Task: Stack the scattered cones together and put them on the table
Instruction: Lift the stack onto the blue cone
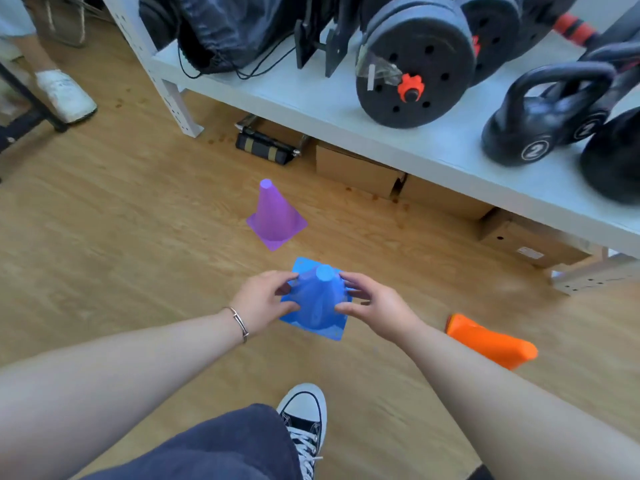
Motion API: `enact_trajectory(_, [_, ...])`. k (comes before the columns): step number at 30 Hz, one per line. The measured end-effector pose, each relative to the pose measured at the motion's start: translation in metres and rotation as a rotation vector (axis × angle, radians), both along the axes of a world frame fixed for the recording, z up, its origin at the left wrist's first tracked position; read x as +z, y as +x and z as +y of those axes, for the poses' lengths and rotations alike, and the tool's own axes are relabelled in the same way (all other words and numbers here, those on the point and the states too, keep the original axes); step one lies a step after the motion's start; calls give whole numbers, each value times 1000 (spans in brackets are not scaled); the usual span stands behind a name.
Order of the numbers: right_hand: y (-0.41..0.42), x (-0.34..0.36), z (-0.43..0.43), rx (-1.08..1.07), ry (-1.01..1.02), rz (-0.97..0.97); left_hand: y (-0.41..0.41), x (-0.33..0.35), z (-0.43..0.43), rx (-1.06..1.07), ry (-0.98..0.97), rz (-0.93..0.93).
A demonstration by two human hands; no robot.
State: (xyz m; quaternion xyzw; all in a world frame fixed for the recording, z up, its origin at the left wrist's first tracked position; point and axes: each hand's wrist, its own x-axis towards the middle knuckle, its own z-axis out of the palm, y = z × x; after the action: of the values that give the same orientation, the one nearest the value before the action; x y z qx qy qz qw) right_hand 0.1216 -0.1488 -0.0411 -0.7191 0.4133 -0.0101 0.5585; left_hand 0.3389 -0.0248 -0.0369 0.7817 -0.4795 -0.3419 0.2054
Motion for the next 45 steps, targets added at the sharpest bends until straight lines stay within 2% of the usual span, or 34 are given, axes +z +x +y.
enact_trajectory(3, [-40,31,-26,-50,-47,-14,-27,35,-41,-121,-21,2])
enact_trajectory(9, [-118,78,-58,-169,-127,-21,-93,87,-107,-344,-51,-111])
enact_trajectory(15, [-191,98,-68,-265,-187,9,-168,99,-141,-362,-54,-45])
enact_trajectory(20, [-247,96,-66,-308,-189,98,-225,84,-154,-416,-37,-15])
enact_trajectory(26, [-295,68,-51,-396,-188,176,-277,51,-161,-483,10,-10])
enact_trajectory(32, [-312,3,-36,-414,-117,221,-303,-3,-159,-556,93,-110])
enact_trajectory(39, [-312,-62,-25,-400,-103,266,-313,-61,-146,-480,155,-35])
enact_trajectory(45, [-307,-79,-25,-397,-116,316,-316,-78,-140,-434,166,-26])
